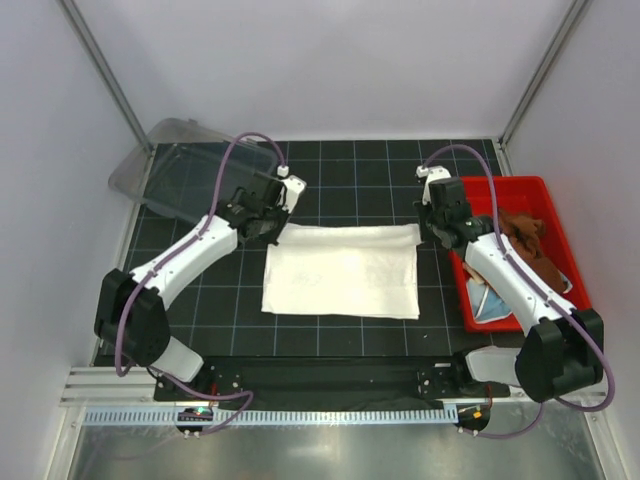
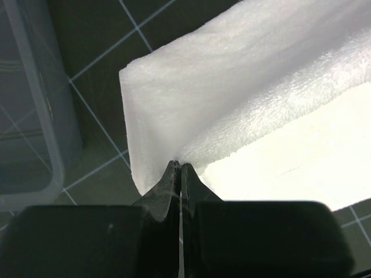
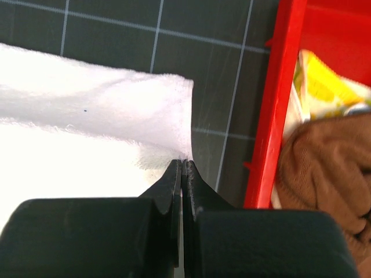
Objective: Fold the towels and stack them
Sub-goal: Fold the towel
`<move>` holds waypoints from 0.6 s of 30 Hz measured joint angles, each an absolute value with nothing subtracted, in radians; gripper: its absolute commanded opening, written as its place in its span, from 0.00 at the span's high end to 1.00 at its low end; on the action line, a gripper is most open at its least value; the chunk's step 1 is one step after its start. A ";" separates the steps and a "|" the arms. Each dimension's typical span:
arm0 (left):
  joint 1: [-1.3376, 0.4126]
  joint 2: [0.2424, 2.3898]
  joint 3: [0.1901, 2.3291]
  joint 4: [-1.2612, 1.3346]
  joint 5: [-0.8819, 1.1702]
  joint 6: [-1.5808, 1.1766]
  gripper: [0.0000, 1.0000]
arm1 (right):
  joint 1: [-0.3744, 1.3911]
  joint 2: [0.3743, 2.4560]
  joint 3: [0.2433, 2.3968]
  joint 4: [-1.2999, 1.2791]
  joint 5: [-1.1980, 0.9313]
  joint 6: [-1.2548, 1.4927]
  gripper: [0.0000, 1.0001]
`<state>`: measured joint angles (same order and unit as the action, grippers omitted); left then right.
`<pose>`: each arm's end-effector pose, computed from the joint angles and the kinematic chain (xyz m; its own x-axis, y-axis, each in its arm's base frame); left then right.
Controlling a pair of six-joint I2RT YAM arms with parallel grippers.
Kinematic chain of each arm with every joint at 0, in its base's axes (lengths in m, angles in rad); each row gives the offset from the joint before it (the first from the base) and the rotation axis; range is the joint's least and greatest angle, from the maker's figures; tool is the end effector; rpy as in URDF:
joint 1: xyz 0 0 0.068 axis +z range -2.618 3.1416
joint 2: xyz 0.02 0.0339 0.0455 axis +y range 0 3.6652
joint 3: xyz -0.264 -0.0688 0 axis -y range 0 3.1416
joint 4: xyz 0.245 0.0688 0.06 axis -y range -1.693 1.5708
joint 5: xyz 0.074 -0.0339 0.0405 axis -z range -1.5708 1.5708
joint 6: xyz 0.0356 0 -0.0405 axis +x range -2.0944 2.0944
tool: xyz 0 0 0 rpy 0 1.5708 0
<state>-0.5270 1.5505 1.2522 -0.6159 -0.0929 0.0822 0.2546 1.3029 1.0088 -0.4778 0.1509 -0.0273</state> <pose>0.2897 -0.1648 0.2761 -0.6452 0.4700 -0.6023 0.5065 0.8534 0.1234 0.2726 0.0654 0.2783 -0.6708 -0.2025 -0.7135 -0.1631 0.9787 -0.1244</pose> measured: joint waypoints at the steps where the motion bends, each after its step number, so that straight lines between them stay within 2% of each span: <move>1: -0.532 1.527 1.230 -0.612 -0.091 0.069 1.00 | 0.261 1.282 0.993 -0.486 0.158 -0.003 0.99; 12: -0.603 1.345 1.023 -0.614 -0.094 -0.067 1.00 | 0.351 1.145 0.886 -0.627 0.218 0.234 0.99; 18: -0.632 1.309 1.011 -0.651 -0.102 -0.121 1.00 | 0.387 1.076 0.852 -0.703 0.231 0.321 0.99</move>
